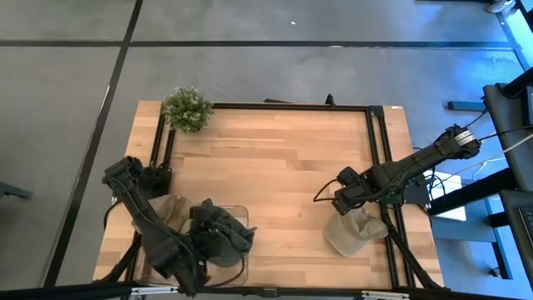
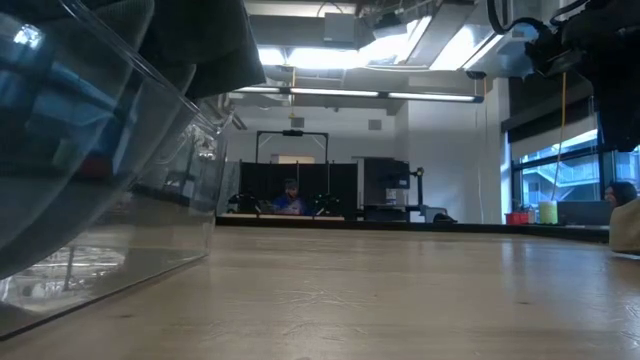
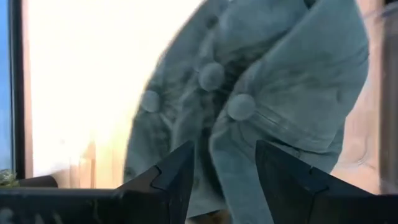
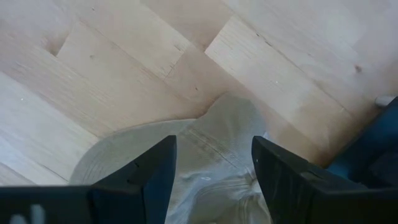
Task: Pick & Place hat
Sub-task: Put the brown cap into the left transparent bin
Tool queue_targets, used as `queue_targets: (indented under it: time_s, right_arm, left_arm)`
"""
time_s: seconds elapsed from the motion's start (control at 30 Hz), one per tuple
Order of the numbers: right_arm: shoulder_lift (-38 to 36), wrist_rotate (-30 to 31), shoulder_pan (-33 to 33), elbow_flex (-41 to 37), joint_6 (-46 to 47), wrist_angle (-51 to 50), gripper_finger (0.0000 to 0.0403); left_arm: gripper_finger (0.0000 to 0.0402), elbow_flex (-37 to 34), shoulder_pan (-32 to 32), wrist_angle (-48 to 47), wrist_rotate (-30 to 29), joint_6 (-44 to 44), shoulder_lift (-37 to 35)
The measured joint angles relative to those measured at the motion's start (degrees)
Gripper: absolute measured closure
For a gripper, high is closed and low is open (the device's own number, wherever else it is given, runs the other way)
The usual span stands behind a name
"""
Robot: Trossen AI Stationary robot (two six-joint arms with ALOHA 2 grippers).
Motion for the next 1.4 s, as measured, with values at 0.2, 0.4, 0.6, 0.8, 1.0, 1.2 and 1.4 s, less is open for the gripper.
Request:
queue_targets:
  time_s: [0.2,0.4,0.6,0.8,1.0,1.2,1.4]
  right_arm:
    - [0.0,0.0,0.0,0.0,0.3,0.0,0.0193]
    - [0.0,-2.9,0.0,0.0,-0.9,-0.1,0.0193]
    - [0.0,-9.6,0.0,0.0,-0.2,-5.8,0.0193]
    - [0.0,-4.7,0.0,0.0,0.4,-8.8,0.0193]
    - [-0.1,-8.0,-1.4,-3.1,-12.0,-4.5,0.0193]
    - [-0.1,-13.6,-1.3,-11.0,-11.2,5.2,0.0193]
    - [-0.1,-10.9,-1.2,-13.0,-3.3,0.9,0.0193]
  left_arm:
    - [0.0237,0.0,-0.4,0.1,-3.5,-1.3,-5.1]
    - [0.0237,0.0,-0.5,0.2,-12.9,-1.7,-10.6]
    - [0.0237,0.0,-1.4,3.4,-18.3,-1.5,-18.5]
    - [0.0237,0.0,-1.5,13.9,-18.0,12.2,-23.7]
    - [0.0237,-0.2,0.2,15.4,-17.0,16.7,-25.1]
    - [0.0237,-3.2,1.9,15.5,-15.4,16.2,-25.1]
    - [0.0237,-5.8,3.6,15.8,-16.1,13.5,-25.1]
